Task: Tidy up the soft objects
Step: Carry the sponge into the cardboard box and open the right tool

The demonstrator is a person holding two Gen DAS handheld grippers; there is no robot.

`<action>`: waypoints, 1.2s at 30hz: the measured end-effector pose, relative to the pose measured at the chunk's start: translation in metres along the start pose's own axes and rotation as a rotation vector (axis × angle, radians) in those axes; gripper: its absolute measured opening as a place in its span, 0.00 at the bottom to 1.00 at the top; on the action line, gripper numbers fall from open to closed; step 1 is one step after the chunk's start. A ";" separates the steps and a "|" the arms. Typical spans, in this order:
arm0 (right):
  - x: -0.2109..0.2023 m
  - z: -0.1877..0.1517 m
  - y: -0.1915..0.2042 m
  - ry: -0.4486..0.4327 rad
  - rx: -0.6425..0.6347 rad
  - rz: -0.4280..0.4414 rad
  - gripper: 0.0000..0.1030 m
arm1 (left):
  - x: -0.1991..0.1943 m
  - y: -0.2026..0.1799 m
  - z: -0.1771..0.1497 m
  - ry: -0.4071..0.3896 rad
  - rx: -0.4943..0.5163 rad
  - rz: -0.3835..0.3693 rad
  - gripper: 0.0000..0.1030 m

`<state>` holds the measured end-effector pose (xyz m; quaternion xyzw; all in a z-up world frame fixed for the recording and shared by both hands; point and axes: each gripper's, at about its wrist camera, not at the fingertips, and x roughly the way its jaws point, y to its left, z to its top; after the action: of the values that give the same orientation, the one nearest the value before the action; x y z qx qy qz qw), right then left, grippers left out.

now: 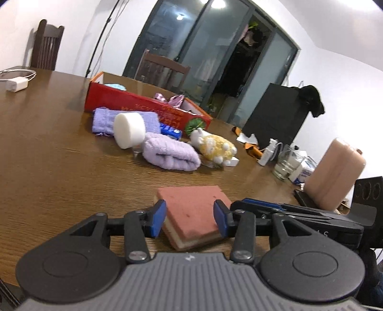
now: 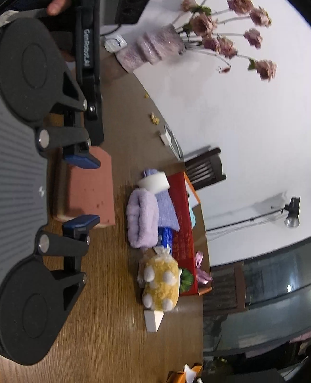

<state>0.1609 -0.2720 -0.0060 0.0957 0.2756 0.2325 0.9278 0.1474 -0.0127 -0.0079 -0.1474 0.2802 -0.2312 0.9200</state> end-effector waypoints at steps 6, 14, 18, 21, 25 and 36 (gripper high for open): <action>0.015 0.007 -0.013 0.017 0.067 -0.007 0.41 | 0.015 0.011 0.000 0.055 -0.036 0.008 0.43; 0.040 0.015 -0.032 0.067 0.132 0.048 0.34 | 0.033 0.011 0.012 0.072 -0.015 -0.034 0.40; 0.041 0.039 -0.038 0.030 0.134 0.050 0.33 | 0.040 0.008 0.044 0.029 -0.013 -0.074 0.40; 0.043 0.074 -0.046 -0.034 0.121 0.048 0.33 | 0.055 0.004 0.086 -0.027 0.018 -0.114 0.40; 0.064 0.138 -0.064 -0.110 0.063 0.022 0.33 | 0.097 0.003 0.153 -0.068 0.039 -0.143 0.40; 0.194 0.243 -0.149 -0.025 0.094 -0.082 0.33 | 0.255 0.038 0.243 0.073 -0.015 -0.059 0.38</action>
<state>0.4959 -0.3197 0.0591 0.1305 0.2783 0.1798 0.9344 0.4894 -0.0757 0.0571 -0.1536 0.3110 -0.2613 0.9008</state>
